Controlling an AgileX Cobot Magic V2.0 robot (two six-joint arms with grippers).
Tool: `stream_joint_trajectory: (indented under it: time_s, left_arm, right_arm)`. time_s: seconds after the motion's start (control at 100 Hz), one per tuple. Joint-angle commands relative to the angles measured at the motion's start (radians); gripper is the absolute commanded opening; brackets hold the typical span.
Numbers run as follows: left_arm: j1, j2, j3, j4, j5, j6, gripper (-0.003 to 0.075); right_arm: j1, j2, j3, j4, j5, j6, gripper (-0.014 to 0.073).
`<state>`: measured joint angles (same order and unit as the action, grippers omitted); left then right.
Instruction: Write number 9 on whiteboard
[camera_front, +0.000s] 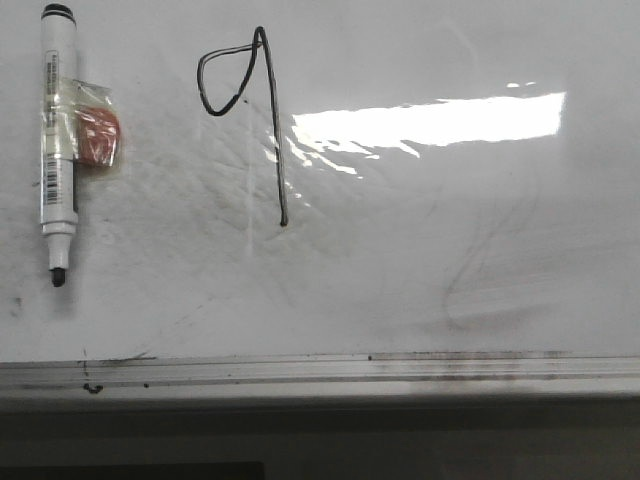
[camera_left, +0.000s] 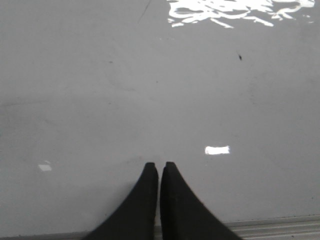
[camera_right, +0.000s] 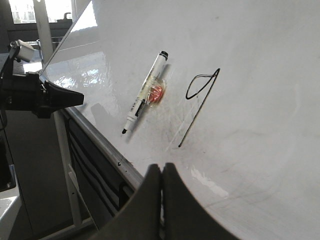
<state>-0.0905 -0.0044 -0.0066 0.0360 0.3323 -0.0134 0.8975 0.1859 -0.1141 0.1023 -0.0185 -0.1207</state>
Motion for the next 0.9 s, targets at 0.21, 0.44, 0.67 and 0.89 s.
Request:
stream_joint_trajectory:
  time_s: [0.21, 0.44, 0.67, 0.89]
  left_arm:
    - [0.002, -0.029, 0.040, -0.001, -0.043, -0.005, -0.0020]
    - [0.002, -0.029, 0.040, -0.001, -0.043, -0.005, -0.0020]
    - [0.002, -0.029, 0.040, -0.001, -0.043, -0.005, -0.0020]
    - [0.002, -0.029, 0.040, -0.001, -0.043, -0.005, -0.0020]
  right_arm:
    - [0.001, 0.008, -0.024, -0.011, -0.072, -0.005, -0.0063]
    - [0.001, 0.008, -0.024, -0.011, -0.072, -0.005, -0.0064]
    - [0.001, 0.006, -0.022, -0.011, -0.072, -0.005, -0.0063]
    - [-0.041, 0.006, 0.058, -0.011, -0.161, -0.005, -0.0064]
